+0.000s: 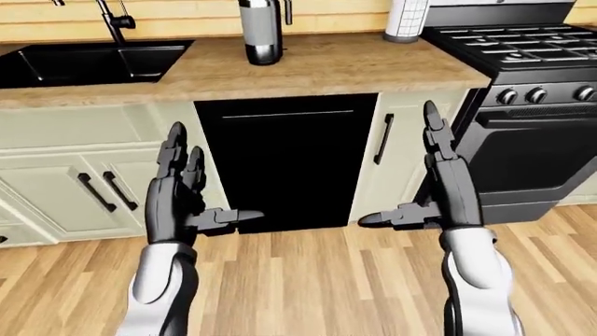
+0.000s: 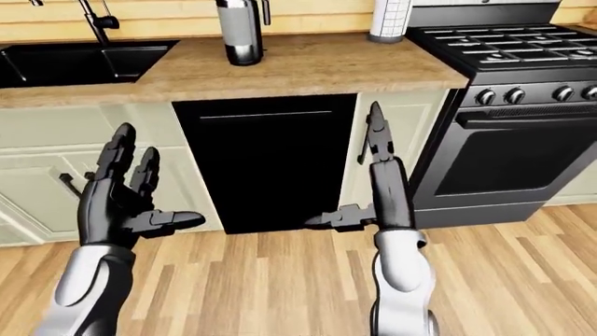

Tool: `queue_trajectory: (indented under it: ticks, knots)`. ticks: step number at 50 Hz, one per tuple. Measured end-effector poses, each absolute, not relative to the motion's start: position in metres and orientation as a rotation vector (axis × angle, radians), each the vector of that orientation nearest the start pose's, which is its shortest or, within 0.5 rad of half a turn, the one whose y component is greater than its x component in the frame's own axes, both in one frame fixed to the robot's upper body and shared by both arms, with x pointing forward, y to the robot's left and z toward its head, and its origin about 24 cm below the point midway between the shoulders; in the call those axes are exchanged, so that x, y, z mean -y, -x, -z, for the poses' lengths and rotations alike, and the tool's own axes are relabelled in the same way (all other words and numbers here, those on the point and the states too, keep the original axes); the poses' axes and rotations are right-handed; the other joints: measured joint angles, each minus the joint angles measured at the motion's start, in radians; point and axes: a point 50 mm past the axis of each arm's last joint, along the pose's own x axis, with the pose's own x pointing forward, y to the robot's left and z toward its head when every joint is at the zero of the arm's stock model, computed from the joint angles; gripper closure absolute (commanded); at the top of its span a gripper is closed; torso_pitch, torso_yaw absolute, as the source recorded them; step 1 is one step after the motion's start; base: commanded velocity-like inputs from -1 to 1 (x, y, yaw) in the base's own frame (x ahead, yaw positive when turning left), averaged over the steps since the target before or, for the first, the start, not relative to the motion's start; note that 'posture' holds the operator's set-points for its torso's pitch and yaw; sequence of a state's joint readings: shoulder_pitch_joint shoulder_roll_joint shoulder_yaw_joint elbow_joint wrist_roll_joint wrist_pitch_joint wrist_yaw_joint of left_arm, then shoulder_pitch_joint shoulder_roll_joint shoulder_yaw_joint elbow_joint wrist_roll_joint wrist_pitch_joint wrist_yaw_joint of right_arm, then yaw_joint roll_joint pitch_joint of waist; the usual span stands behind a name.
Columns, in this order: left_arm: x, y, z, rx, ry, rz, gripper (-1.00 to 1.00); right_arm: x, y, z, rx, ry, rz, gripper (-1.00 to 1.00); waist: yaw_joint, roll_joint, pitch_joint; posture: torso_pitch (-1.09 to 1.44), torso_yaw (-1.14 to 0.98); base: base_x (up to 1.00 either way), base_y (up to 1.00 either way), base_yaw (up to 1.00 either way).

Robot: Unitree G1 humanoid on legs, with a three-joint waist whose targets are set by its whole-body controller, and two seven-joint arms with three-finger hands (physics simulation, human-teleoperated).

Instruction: Press down the lever to turn on the electric kettle.

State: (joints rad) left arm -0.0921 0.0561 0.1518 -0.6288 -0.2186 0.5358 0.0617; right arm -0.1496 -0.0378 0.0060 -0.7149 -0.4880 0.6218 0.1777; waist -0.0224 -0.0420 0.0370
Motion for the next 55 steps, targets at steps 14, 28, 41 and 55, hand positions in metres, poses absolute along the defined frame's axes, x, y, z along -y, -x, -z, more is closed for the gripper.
queue_trajectory:
  ticks: [14, 28, 41, 55]
  knots:
    - [-0.183, -0.241, -0.150, 0.161, 0.120, -0.094, -1.00, 0.156, -0.245, -0.162, 0.143, 0.377, 0.080, -1.00, 0.018, 0.061, 0.008, 0.00, 0.00, 0.00, 0.18, 0.00]
    - [-0.176, -0.241, -0.157, 0.189, 0.134, -0.054, -1.00, 0.165, -0.242, -0.166, 0.134, 0.396, 0.136, -1.00, 0.031, 0.031, -0.013, 0.00, 0.00, 0.00, 0.00, 0.14]
    - [-0.181, -0.239, -0.154, 0.179, 0.125, -0.081, -1.00, 0.160, -0.241, -0.169, 0.158, 0.395, 0.119, -1.00, 0.022, 0.035, -0.008, 0.00, 0.00, 0.00, 0.00, 0.06]
    - [-0.173, -0.236, -0.168, 0.220, 0.126, -0.032, -1.00, 0.169, -0.231, -0.180, 0.180, 0.428, 0.174, -1.00, 0.018, 0.029, 0.004, 0.00, 0.00, 0.10, 0.00, 0.00]
